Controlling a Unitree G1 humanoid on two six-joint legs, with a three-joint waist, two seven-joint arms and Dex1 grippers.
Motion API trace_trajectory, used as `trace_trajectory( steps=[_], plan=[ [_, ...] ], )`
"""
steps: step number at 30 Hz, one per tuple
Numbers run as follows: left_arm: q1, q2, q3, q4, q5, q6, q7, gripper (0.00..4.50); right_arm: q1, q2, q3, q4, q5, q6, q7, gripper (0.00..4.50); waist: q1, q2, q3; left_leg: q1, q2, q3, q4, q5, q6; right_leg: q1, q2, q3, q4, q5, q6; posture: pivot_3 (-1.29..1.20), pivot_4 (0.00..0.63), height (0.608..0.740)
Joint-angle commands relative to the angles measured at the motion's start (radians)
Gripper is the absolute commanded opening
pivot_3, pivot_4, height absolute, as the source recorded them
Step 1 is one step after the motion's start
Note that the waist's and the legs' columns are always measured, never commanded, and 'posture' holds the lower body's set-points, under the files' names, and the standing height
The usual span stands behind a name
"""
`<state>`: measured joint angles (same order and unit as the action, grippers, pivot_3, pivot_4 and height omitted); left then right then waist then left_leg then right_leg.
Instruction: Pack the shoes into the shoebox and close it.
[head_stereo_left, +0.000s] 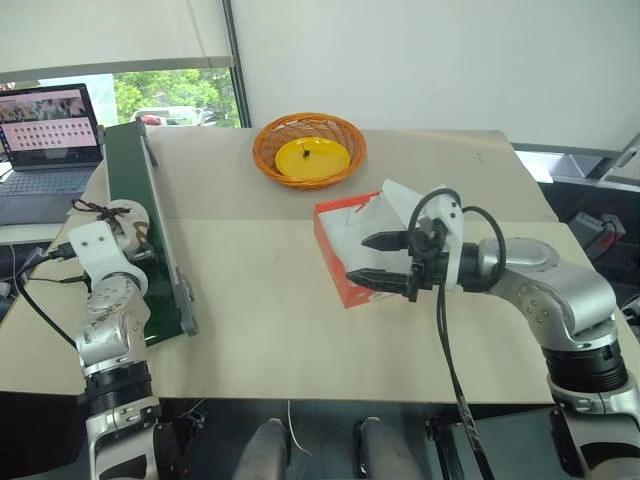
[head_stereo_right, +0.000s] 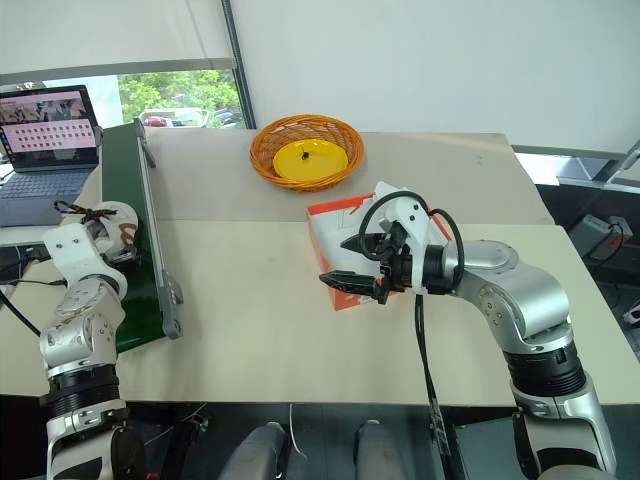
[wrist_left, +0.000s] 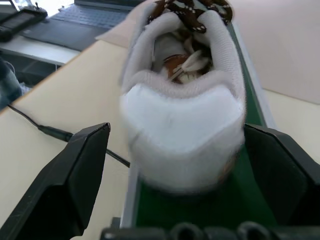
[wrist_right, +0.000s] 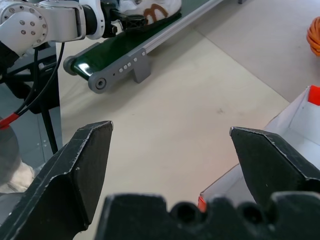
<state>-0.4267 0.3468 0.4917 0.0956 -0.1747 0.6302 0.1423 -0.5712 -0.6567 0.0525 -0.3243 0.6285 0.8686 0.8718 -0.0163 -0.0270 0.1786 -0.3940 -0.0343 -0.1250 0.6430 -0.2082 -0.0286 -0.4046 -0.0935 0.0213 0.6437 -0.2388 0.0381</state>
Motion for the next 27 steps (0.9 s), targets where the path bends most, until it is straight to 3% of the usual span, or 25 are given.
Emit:
trace_trajectory(
  steps=[1, 4, 7, 11, 14, 20, 24, 27],
  plan=[
    [-0.026, 0.015, 0.027, -0.004, -0.036, -0.036, -0.024, 3.08, -0.004, -0.013, -0.036, -0.026, -0.006, -0.030, -0.010, 4.50, 0.001, 0.000, 0.000, 0.000, 0.000, 0.000, 0.000, 0.000, 0.000, 0.000, 0.000, 0.000, 0.000, 0.000, 0.000, 0.00, 0.150, 0.740],
    [-0.040, 0.015, 0.018, -0.012, -0.045, -0.057, -0.031, 2.26, -0.007, -0.013, -0.037, -0.024, -0.012, -0.034, -0.016, 4.50, 0.002, 0.000, 0.000, 0.000, 0.000, 0.000, 0.000, 0.000, 0.000, 0.000, 0.000, 0.000, 0.001, 0.000, 0.000, 0.00, 0.150, 0.740],
    [-0.076, 0.015, -0.014, -0.037, -0.049, -0.088, -0.061, 1.83, -0.012, -0.012, -0.040, -0.021, -0.016, -0.034, -0.018, 4.50, 0.005, 0.000, 0.000, 0.001, 0.000, 0.000, 0.000, 0.001, -0.001, 0.000, 0.000, 0.000, 0.001, 0.000, 0.000, 0.00, 0.150, 0.740],
    [-0.145, 0.000, -0.092, -0.132, -0.090, -0.154, -0.159, 1.83, -0.024, 0.021, -0.078, -0.007, 0.027, -0.015, -0.042, 4.50, 0.005, -0.001, 0.001, -0.001, 0.000, 0.000, 0.000, 0.001, -0.002, 0.000, 0.000, 0.000, 0.000, 0.000, 0.000, 0.00, 0.150, 0.740],
    [-0.207, -0.017, -0.201, -0.237, -0.142, -0.173, -0.284, 1.83, -0.087, 0.122, -0.195, 0.061, 0.157, 0.068, -0.137, 4.50, 0.004, -0.004, 0.002, -0.004, 0.000, -0.001, 0.000, 0.002, -0.003, -0.002, 0.000, -0.001, -0.002, 0.001, 0.000, 0.00, 0.150, 0.740],
    [-0.265, -0.054, -0.410, -0.397, -0.171, -0.126, -0.403, 1.83, -0.263, 0.375, -0.446, 0.240, 0.384, 0.214, -0.556, 4.50, -0.008, -0.004, 0.002, -0.004, -0.001, 0.001, -0.001, 0.002, -0.004, -0.003, -0.001, 0.001, -0.002, 0.002, 0.000, 0.00, 0.150, 0.740],
    [-0.261, -0.086, -0.496, -0.466, -0.196, -0.098, -0.442, 1.83, -0.303, 0.448, -0.536, 0.260, 0.507, 0.229, -0.717, 4.50, -0.010, -0.003, 0.002, -0.005, 0.000, 0.002, -0.002, 0.002, -0.004, -0.008, 0.000, 0.005, 0.002, 0.002, -0.001, 0.00, 0.150, 0.740],
    [-0.259, -0.135, -0.507, -0.480, -0.237, -0.059, -0.433, 1.83, -0.307, 0.438, -0.536, 0.242, 0.542, 0.229, -0.758, 4.50, -0.013, -0.003, 0.002, -0.007, 0.000, 0.007, -0.002, 0.002, -0.004, -0.013, 0.000, 0.010, 0.004, 0.002, -0.001, 0.00, 0.150, 0.740]
  ],
)
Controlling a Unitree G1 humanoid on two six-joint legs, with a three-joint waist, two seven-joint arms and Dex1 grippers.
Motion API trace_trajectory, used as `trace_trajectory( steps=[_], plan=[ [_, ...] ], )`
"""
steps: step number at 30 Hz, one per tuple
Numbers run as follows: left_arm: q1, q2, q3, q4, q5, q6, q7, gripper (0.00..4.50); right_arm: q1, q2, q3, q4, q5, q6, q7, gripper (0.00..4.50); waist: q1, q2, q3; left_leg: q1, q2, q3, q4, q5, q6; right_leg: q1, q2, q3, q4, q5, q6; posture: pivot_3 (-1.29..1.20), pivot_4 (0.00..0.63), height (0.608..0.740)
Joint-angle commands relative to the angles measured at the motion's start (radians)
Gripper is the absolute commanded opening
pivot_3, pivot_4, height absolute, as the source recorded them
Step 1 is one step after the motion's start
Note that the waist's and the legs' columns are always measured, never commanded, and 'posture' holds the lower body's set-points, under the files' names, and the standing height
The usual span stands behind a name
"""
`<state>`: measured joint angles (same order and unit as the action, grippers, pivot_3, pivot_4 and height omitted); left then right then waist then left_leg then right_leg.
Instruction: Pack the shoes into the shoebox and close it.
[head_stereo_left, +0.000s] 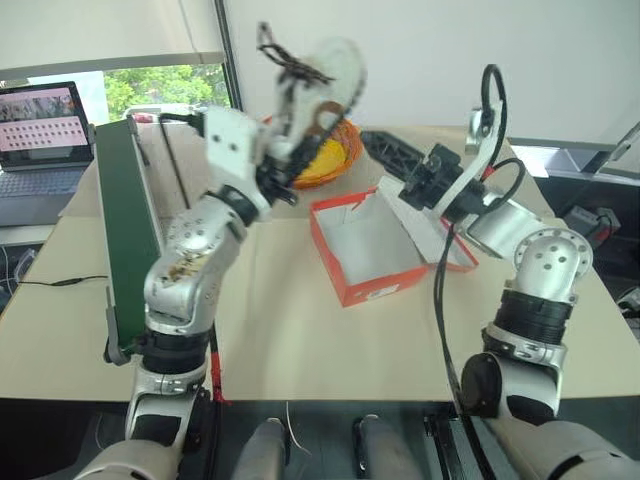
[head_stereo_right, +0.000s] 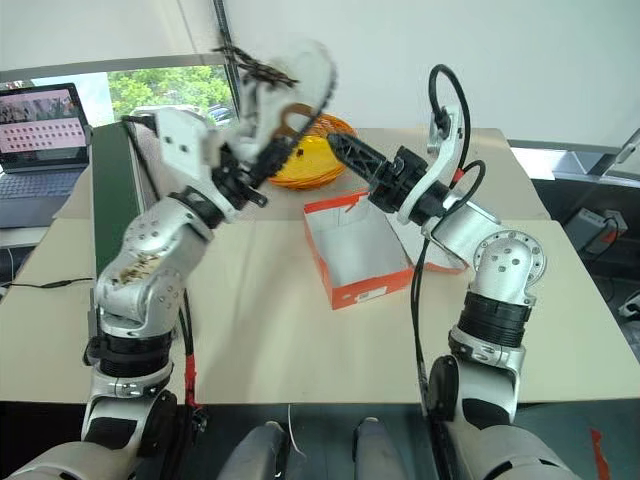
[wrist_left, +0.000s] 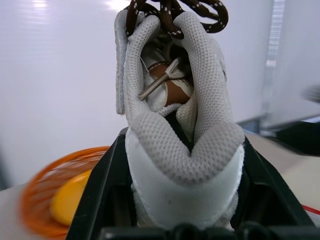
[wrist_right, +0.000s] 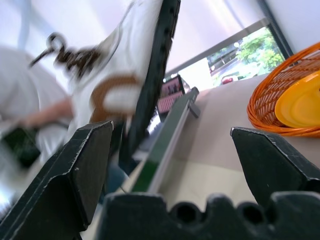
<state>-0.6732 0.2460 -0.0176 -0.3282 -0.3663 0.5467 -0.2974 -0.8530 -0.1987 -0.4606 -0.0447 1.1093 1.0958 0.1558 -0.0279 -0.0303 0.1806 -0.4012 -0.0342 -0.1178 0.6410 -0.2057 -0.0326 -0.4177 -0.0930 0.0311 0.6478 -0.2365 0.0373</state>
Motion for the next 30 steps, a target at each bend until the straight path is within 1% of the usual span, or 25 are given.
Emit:
trace_trajectory(
  steps=[1, 5, 7, 12, 15, 18, 19, 20, 21, 22, 23, 24, 25, 26, 28, 30],
  plan=[
    [-0.011, -0.053, 0.002, -0.058, -0.061, 0.038, 0.011, 1.83, -0.021, -0.030, -0.010, -0.050, 0.060, 0.001, -0.044, 4.50, -0.003, 0.000, 0.000, 0.000, 0.000, 0.001, 0.000, 0.000, 0.000, -0.001, 0.000, 0.001, 0.001, 0.000, 0.000, 0.00, 0.150, 0.740],
    [0.000, -0.109, 0.000, -0.075, -0.096, 0.090, 0.038, 1.83, -0.015, -0.035, -0.007, -0.064, 0.095, -0.016, -0.081, 4.50, -0.015, 0.000, 0.000, 0.000, 0.001, 0.005, 0.000, 0.000, 0.001, -0.002, 0.001, 0.004, 0.001, 0.000, 0.000, 0.00, 0.150, 0.740],
    [0.018, -0.134, 0.000, -0.096, -0.135, 0.135, 0.046, 1.83, -0.014, -0.044, -0.007, -0.064, 0.098, -0.027, -0.086, 4.50, -0.019, 0.000, 0.000, 0.000, 0.001, 0.006, 0.000, 0.000, 0.001, -0.003, 0.001, 0.006, 0.001, 0.000, 0.000, 0.00, 0.150, 0.740],
    [0.071, -0.152, -0.039, -0.139, -0.161, 0.192, 0.049, 1.83, -0.016, -0.058, 0.012, -0.050, 0.075, -0.061, -0.093, 4.50, -0.019, 0.000, 0.000, 0.000, 0.002, 0.008, 0.000, -0.001, 0.002, -0.003, 0.002, 0.008, 0.001, 0.000, 0.000, 0.00, 0.150, 0.740],
    [0.072, -0.158, -0.039, -0.148, -0.168, 0.205, 0.058, 1.82, -0.011, -0.056, 0.019, -0.050, 0.084, -0.073, -0.091, 3.74, -0.017, 0.000, 0.000, 0.000, 0.002, 0.009, 0.001, -0.001, 0.002, -0.003, 0.002, 0.008, 0.001, 0.000, 0.001, 0.00, 0.150, 0.740],
    [0.067, -0.159, -0.017, -0.148, -0.182, 0.224, 0.070, 1.82, -0.010, -0.054, 0.020, -0.050, 0.096, -0.081, -0.096, 2.74, -0.017, 0.000, 0.000, 0.000, 0.002, 0.009, 0.001, -0.001, 0.002, -0.003, 0.002, 0.009, 0.001, 0.000, 0.001, 0.00, 0.150, 0.740],
    [0.066, -0.160, -0.006, -0.147, -0.189, 0.232, 0.076, 1.82, -0.009, -0.054, 0.021, -0.051, 0.098, -0.082, -0.096, 2.50, -0.017, 0.000, 0.000, 0.000, 0.002, 0.009, 0.001, -0.001, 0.002, -0.003, 0.002, 0.009, 0.001, 0.000, 0.001, 0.00, 0.150, 0.740],
    [0.065, -0.161, 0.005, -0.147, -0.199, 0.240, 0.079, 1.82, -0.008, -0.055, 0.022, -0.051, 0.100, -0.082, -0.095, 2.04, -0.017, 0.000, 0.000, 0.000, 0.002, 0.009, 0.001, -0.001, 0.002, -0.003, 0.002, 0.009, 0.001, 0.000, 0.001, 0.00, 0.150, 0.740],
    [0.063, -0.158, 0.013, -0.148, -0.208, 0.251, 0.082, 1.82, -0.008, -0.056, 0.023, -0.050, 0.103, -0.081, -0.093, 1.82, -0.017, 0.000, 0.000, 0.000, 0.002, 0.009, 0.001, -0.001, 0.002, -0.003, 0.002, 0.009, 0.000, 0.000, 0.001, 0.00, 0.150, 0.740],
    [0.061, -0.157, 0.034, -0.149, -0.232, 0.269, 0.086, 2.24, -0.008, -0.058, 0.027, -0.047, 0.100, -0.082, -0.089, 1.41, -0.017, 0.000, 0.000, 0.000, 0.002, 0.009, 0.001, -0.001, 0.002, -0.003, 0.002, 0.009, 0.000, 0.000, 0.001, 0.00, 0.150, 0.740],
    [0.060, -0.156, 0.050, -0.149, -0.250, 0.283, 0.090, 2.66, -0.009, -0.060, 0.029, -0.044, 0.097, -0.082, -0.085, 1.17, -0.018, 0.000, 0.000, 0.000, 0.002, 0.009, 0.001, -0.001, 0.002, -0.003, 0.002, 0.009, 0.000, 0.000, 0.001, 0.00, 0.150, 0.740],
    [0.060, -0.153, 0.072, -0.151, -0.284, 0.307, 0.090, 2.93, -0.011, -0.064, 0.034, -0.039, 0.092, -0.084, -0.079, 0.85, -0.018, 0.000, 0.000, 0.000, 0.002, 0.009, 0.001, -0.001, 0.002, -0.003, 0.002, 0.009, 0.001, 0.000, 0.001, 0.00, 0.150, 0.740],
    [0.062, -0.151, 0.096, -0.154, -0.323, 0.334, 0.092, 3.41, -0.014, -0.068, 0.037, -0.033, 0.085, -0.087, -0.075, 0.54, -0.018, 0.000, 0.000, 0.000, 0.002, 0.009, 0.001, -0.001, 0.002, -0.003, 0.002, 0.009, 0.001, 0.000, 0.001, 0.00, 0.150, 0.740],
    [0.067, -0.143, 0.128, -0.162, -0.383, 0.382, 0.098, 3.81, -0.018, -0.073, 0.039, -0.024, 0.082, -0.090, -0.068, 0.38, -0.018, 0.000, 0.000, 0.001, 0.002, 0.009, 0.001, -0.001, 0.002, -0.003, 0.002, 0.009, 0.001, 0.000, 0.001, 0.00, 0.150, 0.740],
    [0.074, -0.120, 0.169, -0.178, -0.453, 0.442, 0.110, 4.48, -0.024, -0.086, 0.045, -0.013, 0.076, -0.094, -0.055, 0.36, -0.019, 0.000, 0.000, 0.001, 0.002, 0.010, 0.001, -0.001, 0.002, -0.003, 0.002, 0.009, 0.001, 0.000, 0.001, 0.00, 0.150, 0.740],
    [0.093, -0.060, 0.240, -0.192, -0.515, 0.491, 0.120, 4.50, -0.038, -0.117, 0.064, 0.010, 0.043, -0.099, -0.027, 0.36, -0.019, 0.000, 0.000, 0.001, 0.002, 0.010, 0.001, -0.001, 0.002, -0.003, 0.002, 0.009, 0.001, 0.000, 0.001, 0.00, 0.150, 0.740]
  ],
)
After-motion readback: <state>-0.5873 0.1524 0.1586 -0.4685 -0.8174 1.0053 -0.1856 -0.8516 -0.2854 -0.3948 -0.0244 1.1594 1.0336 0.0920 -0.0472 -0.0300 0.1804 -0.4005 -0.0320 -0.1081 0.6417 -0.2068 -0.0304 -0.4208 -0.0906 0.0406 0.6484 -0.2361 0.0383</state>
